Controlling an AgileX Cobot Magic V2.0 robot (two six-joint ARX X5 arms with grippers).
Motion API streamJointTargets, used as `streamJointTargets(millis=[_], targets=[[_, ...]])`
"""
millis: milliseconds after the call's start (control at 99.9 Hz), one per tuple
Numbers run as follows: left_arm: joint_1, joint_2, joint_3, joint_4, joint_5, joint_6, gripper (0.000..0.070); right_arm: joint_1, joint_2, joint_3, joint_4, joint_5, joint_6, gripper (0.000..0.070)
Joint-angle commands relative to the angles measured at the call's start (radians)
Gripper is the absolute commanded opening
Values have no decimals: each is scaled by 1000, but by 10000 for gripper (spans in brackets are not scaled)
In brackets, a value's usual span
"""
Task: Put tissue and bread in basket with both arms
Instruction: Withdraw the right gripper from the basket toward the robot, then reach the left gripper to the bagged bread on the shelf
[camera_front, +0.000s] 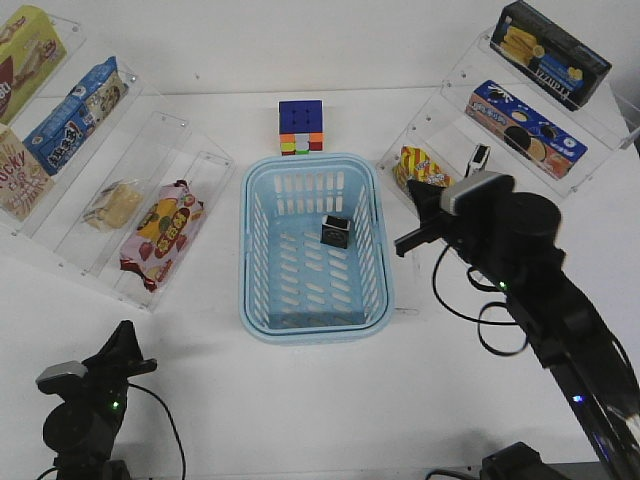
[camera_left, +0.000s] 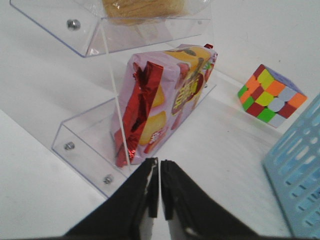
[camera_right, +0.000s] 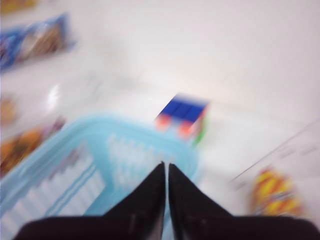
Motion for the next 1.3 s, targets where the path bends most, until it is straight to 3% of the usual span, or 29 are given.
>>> streamJointTargets(millis=[0,110,210,430,470,591,611,911,1081,1291], targets=[[1,3,65,9,16,-87,1,2,-80,-110,60,19,-4,0],[1,53,184,-50,15,-54,1,-5,-270,-364,268,76,-7,0],[1,173,317,-103,13,95,1,-5,-404,-564,416,128,-3,0],[1,515,563,-146,3,469,16,-5,-460,-633,395,128,28,0],[1,581,610,-152,3,528,98,-5,-459,-633,394,128,30,0],[1,768,741,-158,-24,612,580,-4,-458,-633,395,121,31,0],[1,789,755,-158,-31,620,597,-4,-458,-633,395,121,31,0],[-14,1144,1027,-212,-158,876,600,-4,-458,-633,395,121,31,0],[-37,1297,1127,-217,-166,940,600,-4,-458,-633,395,121,31,0],[-58,1408,1156,-206,-286,969,592,-4,-458,-633,394,121,31,0]])
